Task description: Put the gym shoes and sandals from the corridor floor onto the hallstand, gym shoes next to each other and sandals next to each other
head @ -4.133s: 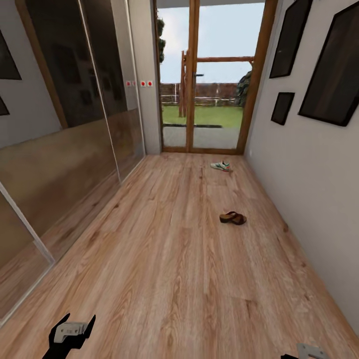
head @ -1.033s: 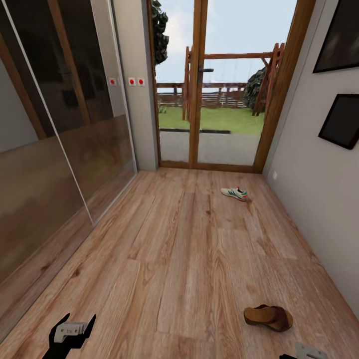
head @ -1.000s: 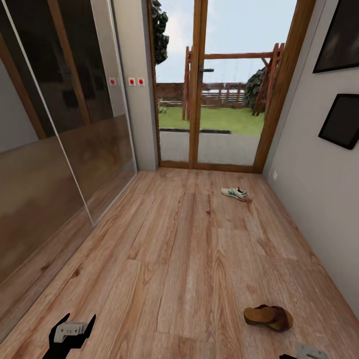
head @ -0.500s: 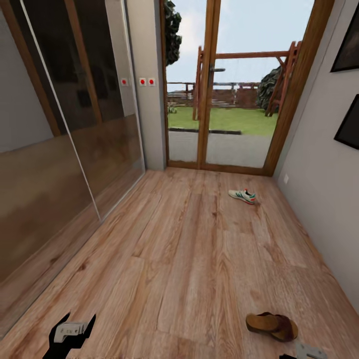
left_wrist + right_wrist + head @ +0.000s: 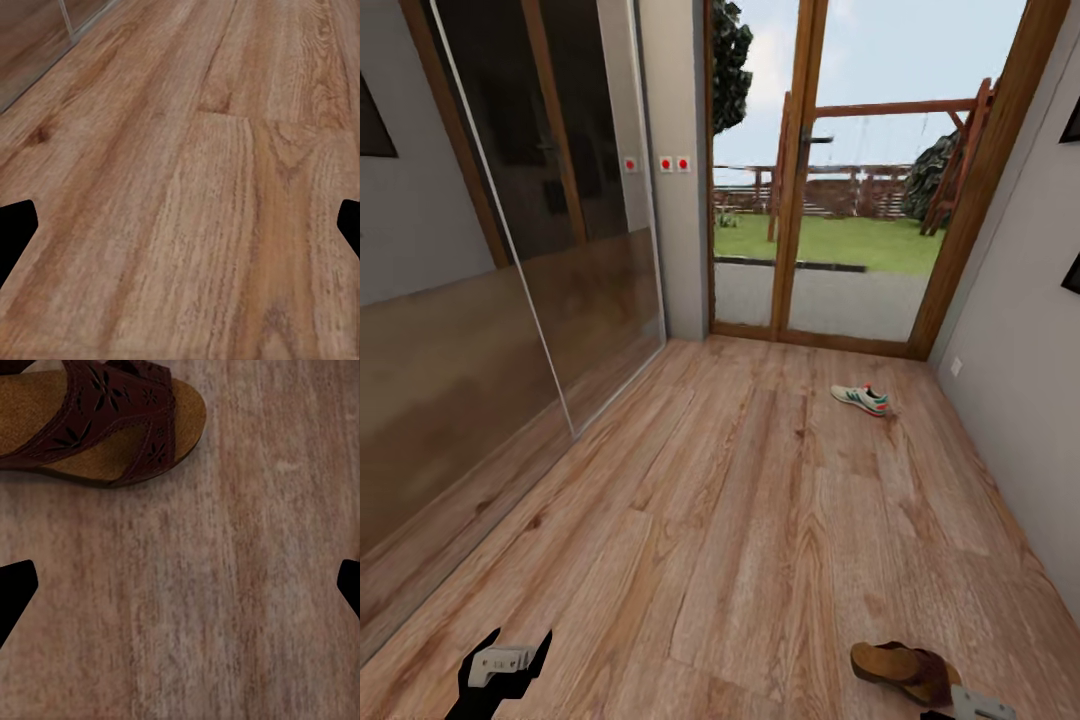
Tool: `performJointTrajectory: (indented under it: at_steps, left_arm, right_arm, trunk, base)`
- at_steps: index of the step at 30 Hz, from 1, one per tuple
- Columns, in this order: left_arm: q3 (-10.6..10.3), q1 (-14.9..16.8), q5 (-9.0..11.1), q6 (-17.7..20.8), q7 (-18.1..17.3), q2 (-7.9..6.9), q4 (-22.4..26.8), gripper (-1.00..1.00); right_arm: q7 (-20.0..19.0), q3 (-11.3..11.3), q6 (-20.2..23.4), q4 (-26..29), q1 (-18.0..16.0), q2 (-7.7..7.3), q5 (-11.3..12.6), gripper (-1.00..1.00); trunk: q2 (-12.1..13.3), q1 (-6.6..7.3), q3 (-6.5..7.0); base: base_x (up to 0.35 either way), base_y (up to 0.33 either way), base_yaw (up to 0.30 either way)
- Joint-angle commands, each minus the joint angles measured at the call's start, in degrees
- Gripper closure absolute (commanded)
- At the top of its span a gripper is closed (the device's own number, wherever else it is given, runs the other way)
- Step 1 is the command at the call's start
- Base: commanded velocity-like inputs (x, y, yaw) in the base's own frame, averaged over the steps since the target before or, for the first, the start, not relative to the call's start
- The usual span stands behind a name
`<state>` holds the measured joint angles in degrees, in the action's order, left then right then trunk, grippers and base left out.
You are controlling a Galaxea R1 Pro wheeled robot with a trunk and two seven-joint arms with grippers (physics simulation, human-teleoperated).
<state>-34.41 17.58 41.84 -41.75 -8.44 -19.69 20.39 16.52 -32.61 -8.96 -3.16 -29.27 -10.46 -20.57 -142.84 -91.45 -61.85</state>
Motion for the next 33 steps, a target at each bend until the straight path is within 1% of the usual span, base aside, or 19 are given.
performJointTrajectory:
  at_steps: [1,10,22,33]
  left_arm:
    - [0.0,0.0,0.0,0.0,0.0,0.00,0.0,-1.00]
    - [0.0,0.0,0.0,0.0,0.0,0.00,0.0,-1.00]
    - [0.0,0.0,0.0,0.0,0.0,0.00,0.0,-1.00]
    - [0.0,0.0,0.0,0.0,0.0,0.00,0.0,-1.00]
  right_arm:
    - [0.0,0.0,0.0,0.0,0.0,0.00,0.0,-1.00]
    - [0.0,0.0,0.0,0.0,0.0,0.00,0.0,-1.00]
    - [0.0,0.0,0.0,0.0,0.0,0.00,0.0,-1.00]
    - [0.0,0.0,0.0,0.0,0.0,0.00,0.0,-1.00]
  trunk:
    - [0.0,0.00,0.00]
    - [0.0,0.00,0.00]
    - [0.0,0.00,0.00]
    - [0.0,0.00,0.00]
  base:
    - [0.000,-0.051,0.036]
    - [0.019,-0.032,0.018]
    - [0.163,-0.118,0.004]
    - [0.058,-0.039,0.014]
